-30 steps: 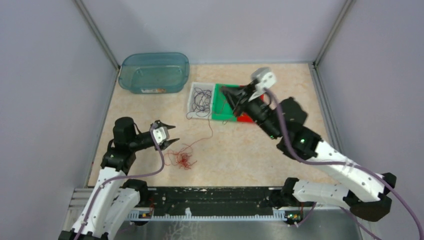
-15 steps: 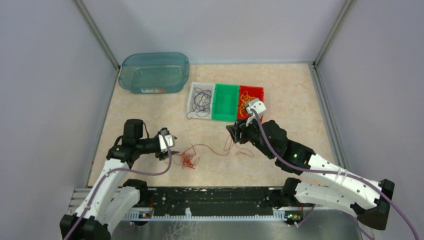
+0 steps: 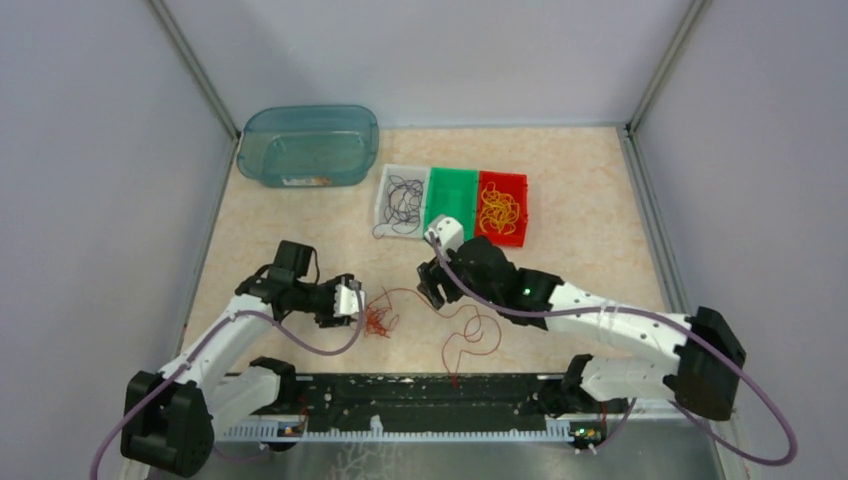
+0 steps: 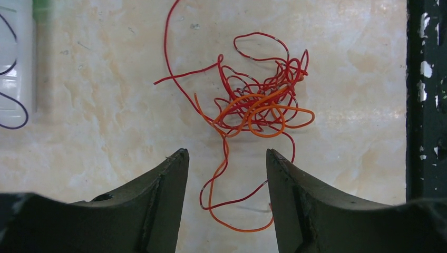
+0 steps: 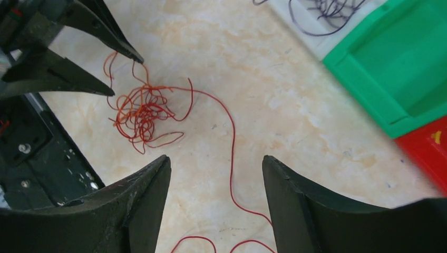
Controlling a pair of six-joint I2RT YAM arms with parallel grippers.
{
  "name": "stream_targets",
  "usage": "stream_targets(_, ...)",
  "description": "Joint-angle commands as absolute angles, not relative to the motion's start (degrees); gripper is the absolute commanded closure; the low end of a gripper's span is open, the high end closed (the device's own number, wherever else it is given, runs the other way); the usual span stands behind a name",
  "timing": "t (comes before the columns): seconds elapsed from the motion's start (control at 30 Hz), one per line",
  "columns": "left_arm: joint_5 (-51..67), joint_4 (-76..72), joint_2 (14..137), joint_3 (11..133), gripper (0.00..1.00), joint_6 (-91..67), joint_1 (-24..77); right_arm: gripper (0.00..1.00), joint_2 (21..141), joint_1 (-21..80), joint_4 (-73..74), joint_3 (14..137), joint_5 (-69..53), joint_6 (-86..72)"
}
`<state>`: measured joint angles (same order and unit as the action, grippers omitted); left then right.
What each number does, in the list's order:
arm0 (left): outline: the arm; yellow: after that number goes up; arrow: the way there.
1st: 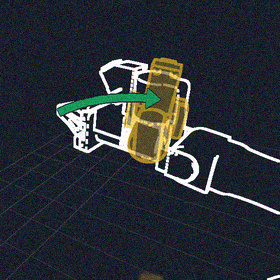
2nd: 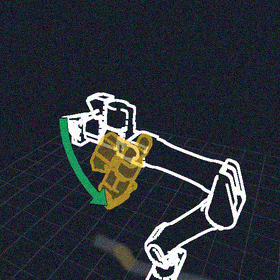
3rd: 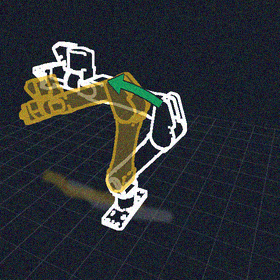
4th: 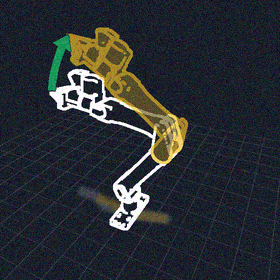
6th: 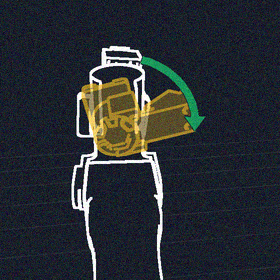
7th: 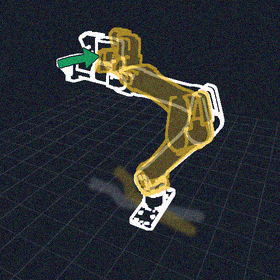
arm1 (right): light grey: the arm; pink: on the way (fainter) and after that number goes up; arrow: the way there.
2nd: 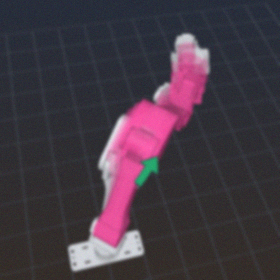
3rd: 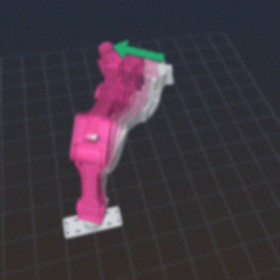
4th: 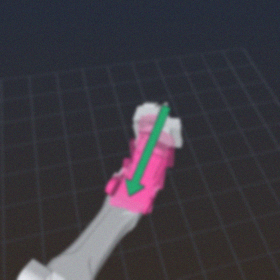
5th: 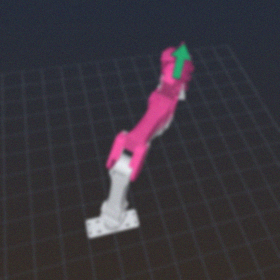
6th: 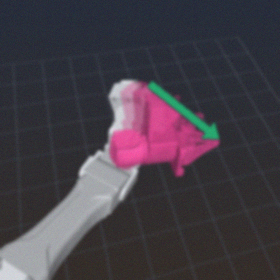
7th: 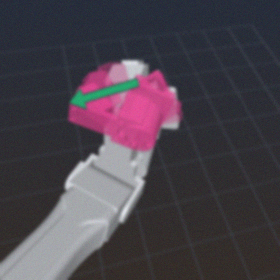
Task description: Untangle the cables
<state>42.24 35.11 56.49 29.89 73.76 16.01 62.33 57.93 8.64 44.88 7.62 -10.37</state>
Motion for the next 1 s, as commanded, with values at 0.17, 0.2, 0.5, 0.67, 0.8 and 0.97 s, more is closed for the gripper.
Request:
stream_targets(0.17, 34.62, 29.94, 56.96, 24.57, 0.45, 78.86, 18.02, 0.37, 77.32, 57.39, 1.83, 43.52, 0.48, -9.56)
stream_targets(0.2, 32.36, 27.88, 56.89, 23.77, 0.49, 78.84, 18.02, 0.37, 78.44, 57.39, 1.81, 43.05, 0.48, -10.06)
stream_targets(0.5, 23.48, 19.76, 56.00, 23.32, 0.99, 74.80, 17.93, 0.44, 84.78, 57.39, 2.30, 40.55, 4.24, -11.60)
stream_targets(0.67, 25.57, 24.49, 49.43, 26.68, 1.00, 73.47, 17.93, 0.58, 84.74, 57.44, -0.22, 37.98, 5.52, -13.63)
stream_targets(0.8, 24.77, 28.86, 45.89, 32.07, 1.00, 72.10, 17.84, 0.70, 83.63, 57.44, -0.83, 36.31, 8.54, -14.97)
stream_targets(0.97, 22.20, 32.35, 43.47, 36.46, 1.00, 70.47, 17.84, 0.99, 82.27, 57.39, -1.54, 34.96, 10.49, -16.24)
